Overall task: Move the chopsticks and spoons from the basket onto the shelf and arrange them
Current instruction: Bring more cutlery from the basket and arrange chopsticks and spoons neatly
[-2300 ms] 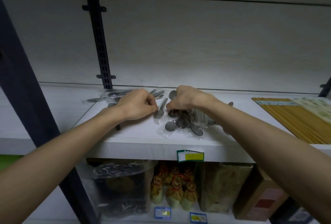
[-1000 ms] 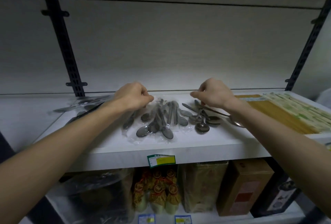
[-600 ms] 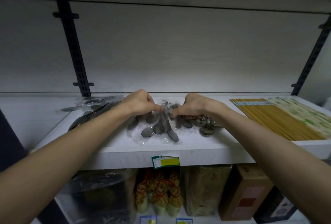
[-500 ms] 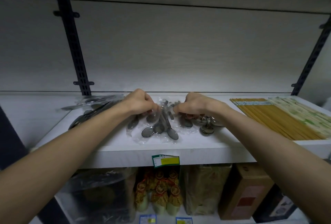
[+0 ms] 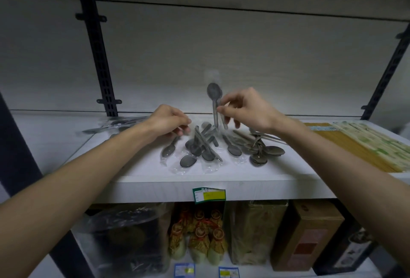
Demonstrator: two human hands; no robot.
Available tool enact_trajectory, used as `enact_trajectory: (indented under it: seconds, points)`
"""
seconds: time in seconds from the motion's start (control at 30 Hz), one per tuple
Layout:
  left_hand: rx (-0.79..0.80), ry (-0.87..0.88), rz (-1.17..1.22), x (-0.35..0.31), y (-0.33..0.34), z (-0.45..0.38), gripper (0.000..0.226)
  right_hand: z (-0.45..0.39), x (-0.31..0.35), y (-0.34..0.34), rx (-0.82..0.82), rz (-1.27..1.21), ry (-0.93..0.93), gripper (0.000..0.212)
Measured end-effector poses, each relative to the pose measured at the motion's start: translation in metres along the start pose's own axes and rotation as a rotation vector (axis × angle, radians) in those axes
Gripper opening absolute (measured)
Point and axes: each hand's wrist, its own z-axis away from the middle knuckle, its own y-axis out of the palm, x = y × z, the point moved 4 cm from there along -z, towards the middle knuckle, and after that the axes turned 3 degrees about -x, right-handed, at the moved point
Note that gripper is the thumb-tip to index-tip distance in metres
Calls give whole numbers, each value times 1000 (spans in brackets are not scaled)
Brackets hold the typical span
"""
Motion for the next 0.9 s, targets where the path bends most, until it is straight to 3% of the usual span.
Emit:
enact_trajectory:
  seconds: [0.23,0.4,0.5,0.6,0.73,0.9]
  points:
    - [-58,32,-95,0,-9,8,38,15,-16,24,103,348,-36,35]
    - [-32,23,-373,-7,-9,22,53,14,-30,20,103,549,160,45]
    - [-17,35,-525,-16,-1,29,91,10,-36,30,149,660,279,55]
    - [0,56,-708,-19,10,29,119,6,-36,37,192,602,367,41]
    - [3,29,-752,-17,15,29,102,-2,-29,39,187,467,417,27]
    - [27,-61,-450,-7,-2,30,69,-4,-22,43,243,141,531,21]
